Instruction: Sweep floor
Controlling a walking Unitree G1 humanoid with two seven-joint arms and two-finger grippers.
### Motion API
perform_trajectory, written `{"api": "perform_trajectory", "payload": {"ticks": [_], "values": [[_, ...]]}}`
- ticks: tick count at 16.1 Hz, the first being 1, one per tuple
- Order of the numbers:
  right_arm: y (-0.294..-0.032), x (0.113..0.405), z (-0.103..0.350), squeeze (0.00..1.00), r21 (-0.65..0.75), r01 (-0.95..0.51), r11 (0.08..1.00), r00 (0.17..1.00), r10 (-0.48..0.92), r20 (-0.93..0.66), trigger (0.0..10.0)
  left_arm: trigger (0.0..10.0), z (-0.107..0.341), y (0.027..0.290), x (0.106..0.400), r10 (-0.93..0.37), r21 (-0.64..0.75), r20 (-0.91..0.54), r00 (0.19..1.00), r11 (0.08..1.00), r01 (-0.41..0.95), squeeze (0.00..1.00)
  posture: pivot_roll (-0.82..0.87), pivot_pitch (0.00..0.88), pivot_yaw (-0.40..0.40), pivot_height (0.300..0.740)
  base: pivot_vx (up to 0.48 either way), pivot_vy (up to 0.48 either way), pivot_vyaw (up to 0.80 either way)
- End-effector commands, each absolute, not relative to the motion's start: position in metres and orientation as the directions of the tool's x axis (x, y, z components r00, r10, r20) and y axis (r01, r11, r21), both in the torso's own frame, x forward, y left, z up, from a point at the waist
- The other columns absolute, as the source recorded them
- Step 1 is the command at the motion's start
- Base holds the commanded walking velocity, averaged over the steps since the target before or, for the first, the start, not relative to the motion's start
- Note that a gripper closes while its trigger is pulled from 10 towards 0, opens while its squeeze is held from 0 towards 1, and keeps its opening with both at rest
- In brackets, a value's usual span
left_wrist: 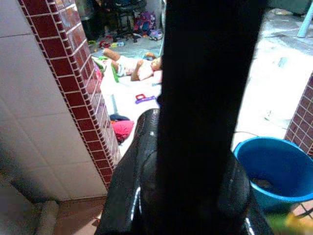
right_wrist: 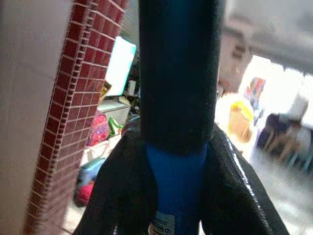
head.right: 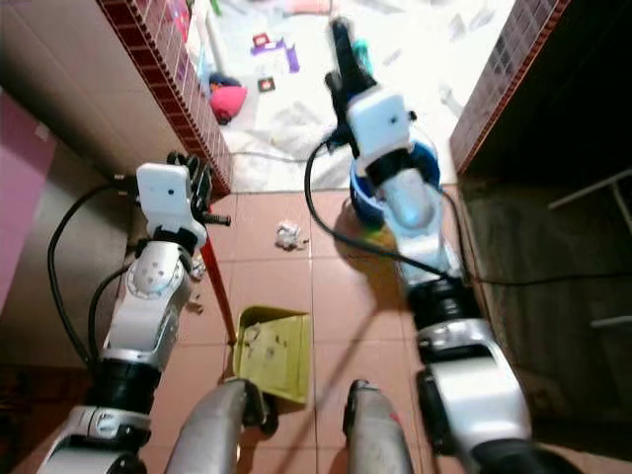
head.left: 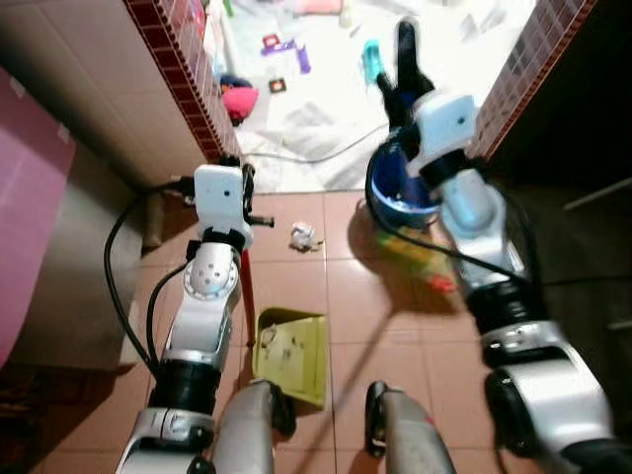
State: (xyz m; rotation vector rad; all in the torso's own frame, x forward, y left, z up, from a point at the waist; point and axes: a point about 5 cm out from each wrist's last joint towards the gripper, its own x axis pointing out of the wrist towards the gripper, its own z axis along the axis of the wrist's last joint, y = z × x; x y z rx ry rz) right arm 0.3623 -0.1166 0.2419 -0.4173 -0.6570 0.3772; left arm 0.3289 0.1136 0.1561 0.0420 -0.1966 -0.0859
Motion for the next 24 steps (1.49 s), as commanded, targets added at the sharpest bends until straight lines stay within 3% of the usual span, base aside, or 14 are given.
{"api": "perform_trajectory", "payload": {"ticks": [1, 7, 12, 15, 19, 24], "values": [[-0.102, 0.358, 0.254, 0.00, -0.502, -0.220, 0.836, 0.668, 0.504, 0.547, 10.0, 10.0, 0.140, 0.115, 0.327, -0.082, 0.043, 0.128, 0.988, 0.996, 0.077, 0.00, -0.05, 0.166, 0.051, 0.740, 0.000, 0.000, 0.00], [-0.128, 0.359, 0.207, 0.00, -0.591, -0.186, 0.785, 0.752, 0.501, 0.428, 10.0, 10.0, 0.128, 0.116, 0.326, -0.085, 0.056, 0.111, 0.990, 0.995, 0.080, 0.00, -0.03, 0.156, 0.051, 0.740, 0.000, 0.000, 0.00], [-0.129, 0.356, 0.187, 0.00, -0.636, -0.161, 0.755, 0.770, 0.499, 0.398, 10.0, 10.0, 0.128, 0.125, 0.326, -0.081, 0.077, 0.113, 0.990, 0.994, 0.072, 0.00, -0.01, 0.166, 0.072, 0.740, 0.000, 0.000, 0.00], [-0.131, 0.355, 0.156, 0.00, -0.552, -0.185, 0.813, 0.846, 0.418, 0.331, 10.0, 10.0, 0.127, 0.128, 0.325, -0.086, 0.087, 0.111, 0.990, 0.993, 0.076, 0.00, 0.02, 0.170, 0.079, 0.740, 0.000, 0.000, 0.00], [-0.118, 0.350, 0.117, 0.00, -0.336, -0.219, 0.916, 0.929, 0.301, 0.214, 10.0, 10.0, 0.127, 0.132, 0.323, -0.085, 0.100, 0.107, 0.991, 0.992, 0.074, 0.00, 0.05, 0.171, 0.091, 0.740, 0.000, 0.000, 0.00], [-0.090, 0.359, 0.151, 0.00, -0.091, -0.244, 0.966, 0.903, 0.260, 0.342, 10.0, 10.0, 0.128, 0.130, 0.328, -0.085, 0.098, 0.108, 0.990, 0.992, 0.074, 0.00, 0.01, 0.143, 0.089, 0.740, 0.000, 0.000, 0.00]]}}
